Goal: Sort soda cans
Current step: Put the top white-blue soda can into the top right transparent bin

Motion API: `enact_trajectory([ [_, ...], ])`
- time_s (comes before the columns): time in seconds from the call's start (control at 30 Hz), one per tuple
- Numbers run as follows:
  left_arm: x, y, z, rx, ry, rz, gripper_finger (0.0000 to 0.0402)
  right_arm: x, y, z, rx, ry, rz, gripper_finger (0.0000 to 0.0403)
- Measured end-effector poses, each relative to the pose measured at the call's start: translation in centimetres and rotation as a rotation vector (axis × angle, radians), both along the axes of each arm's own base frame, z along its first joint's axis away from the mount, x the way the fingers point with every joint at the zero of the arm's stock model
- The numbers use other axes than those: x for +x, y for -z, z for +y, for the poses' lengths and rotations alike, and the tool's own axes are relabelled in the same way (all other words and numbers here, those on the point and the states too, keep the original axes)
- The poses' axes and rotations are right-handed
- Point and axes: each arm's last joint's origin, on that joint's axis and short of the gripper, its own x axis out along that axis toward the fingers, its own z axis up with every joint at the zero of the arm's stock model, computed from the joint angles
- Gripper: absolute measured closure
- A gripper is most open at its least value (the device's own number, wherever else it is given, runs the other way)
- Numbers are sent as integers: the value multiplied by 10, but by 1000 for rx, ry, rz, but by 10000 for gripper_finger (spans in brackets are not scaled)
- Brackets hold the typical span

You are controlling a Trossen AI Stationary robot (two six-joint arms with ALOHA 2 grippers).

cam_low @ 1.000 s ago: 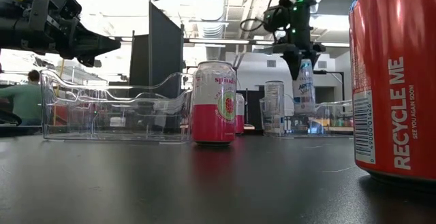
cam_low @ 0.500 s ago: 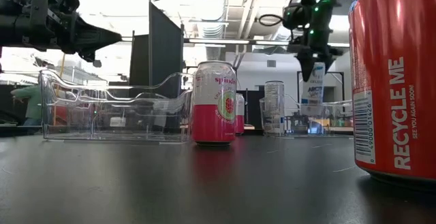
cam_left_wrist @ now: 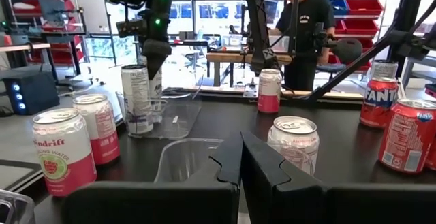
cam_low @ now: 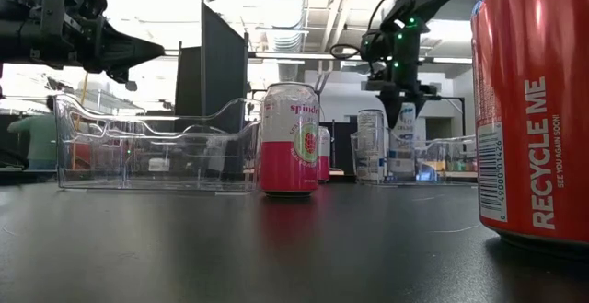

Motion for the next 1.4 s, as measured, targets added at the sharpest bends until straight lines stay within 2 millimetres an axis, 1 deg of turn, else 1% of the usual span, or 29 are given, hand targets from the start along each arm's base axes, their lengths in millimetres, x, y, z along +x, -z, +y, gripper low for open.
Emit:
enact_trajectory([
  [0.4,0,0,0,0,0,5,401,-8,-1,-9,35,97,-59,139],
  [0.6,0,0,0,0,0,4,401,-7,0,-10,44,121,-82,138],
  [0.87,0,0,0,-1,0,4,401,-7,-1,-10,47,131,-95,137],
  [1.07,0,0,0,-6,1,3,401,-7,8,-10,51,132,-90,136],
  [1.3,0,0,0,-8,1,2,401,-6,8,-11,43,126,-98,136],
  [1.4,0,0,0,-8,1,2,401,-5,8,-12,34,126,-107,128],
])
